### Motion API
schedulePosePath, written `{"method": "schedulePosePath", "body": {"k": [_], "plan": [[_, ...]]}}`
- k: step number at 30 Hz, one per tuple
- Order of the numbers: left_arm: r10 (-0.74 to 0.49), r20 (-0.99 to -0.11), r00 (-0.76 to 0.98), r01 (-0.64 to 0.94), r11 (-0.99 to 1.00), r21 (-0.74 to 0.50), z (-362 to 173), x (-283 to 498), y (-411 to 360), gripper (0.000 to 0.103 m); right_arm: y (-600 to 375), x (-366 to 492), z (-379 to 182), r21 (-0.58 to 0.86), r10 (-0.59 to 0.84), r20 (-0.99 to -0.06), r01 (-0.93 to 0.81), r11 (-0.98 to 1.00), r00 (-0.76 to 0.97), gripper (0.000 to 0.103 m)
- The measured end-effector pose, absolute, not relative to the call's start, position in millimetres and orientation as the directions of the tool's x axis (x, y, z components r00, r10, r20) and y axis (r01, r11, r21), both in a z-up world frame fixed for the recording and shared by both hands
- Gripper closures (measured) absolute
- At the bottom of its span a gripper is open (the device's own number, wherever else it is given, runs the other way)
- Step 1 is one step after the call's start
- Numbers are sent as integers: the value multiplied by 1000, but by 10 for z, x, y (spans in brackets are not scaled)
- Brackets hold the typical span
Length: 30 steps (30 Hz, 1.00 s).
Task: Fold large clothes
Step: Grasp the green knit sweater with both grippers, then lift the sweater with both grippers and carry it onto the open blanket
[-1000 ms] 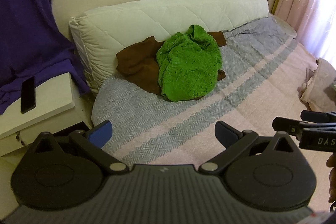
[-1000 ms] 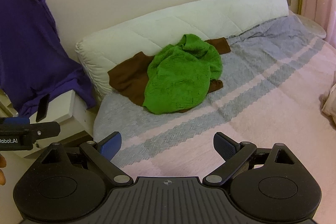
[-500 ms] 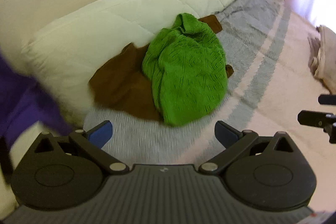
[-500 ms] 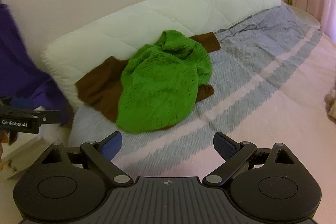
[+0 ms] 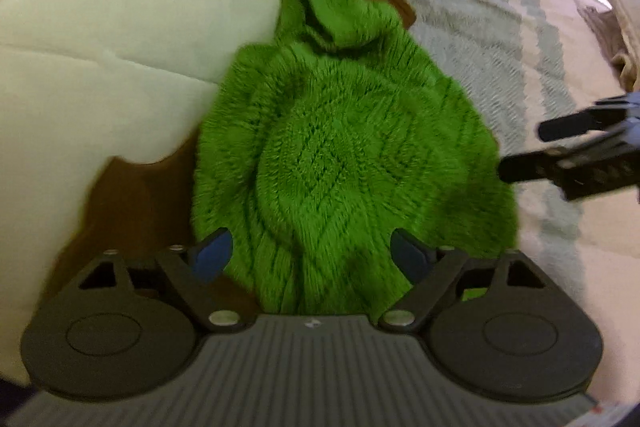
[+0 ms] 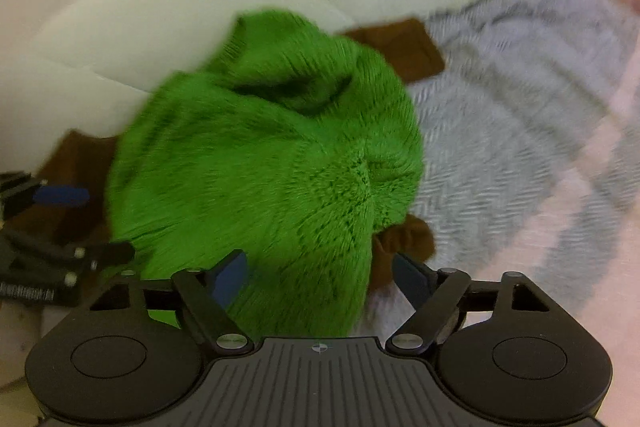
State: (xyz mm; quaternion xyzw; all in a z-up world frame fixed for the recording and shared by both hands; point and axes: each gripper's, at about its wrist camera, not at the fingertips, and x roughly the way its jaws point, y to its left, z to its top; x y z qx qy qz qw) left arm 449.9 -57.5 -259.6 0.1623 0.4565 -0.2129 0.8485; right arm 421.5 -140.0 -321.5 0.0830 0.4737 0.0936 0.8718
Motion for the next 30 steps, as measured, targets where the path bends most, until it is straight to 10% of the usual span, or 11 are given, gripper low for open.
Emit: {"method": "schedulePosePath", "body": {"k": [6, 10, 19, 30], "plan": [[-226, -849, 478, 555, 827, 92, -2825, 4646, -637, 70, -1428, 4464, -3482, 314, 294, -815, -46, 948, 499, 82], [-264, -842, 471, 589, 805, 77, -2672, 4546, -678, 97, -1425, 4335, -3215, 301, 286, -804, -58, 952, 521, 94], [-416, -784, 462, 697, 716, 31, -1835, 3523, -1000, 98, -2191, 2786, -2251, 386, 238, -722, 93, 918, 650, 94], [-646, -748, 152, 909, 388, -150, -1133, 344, -2037, 98, -3624, -837, -1610, 319, -33, -752, 406, 856, 659, 94]]}}
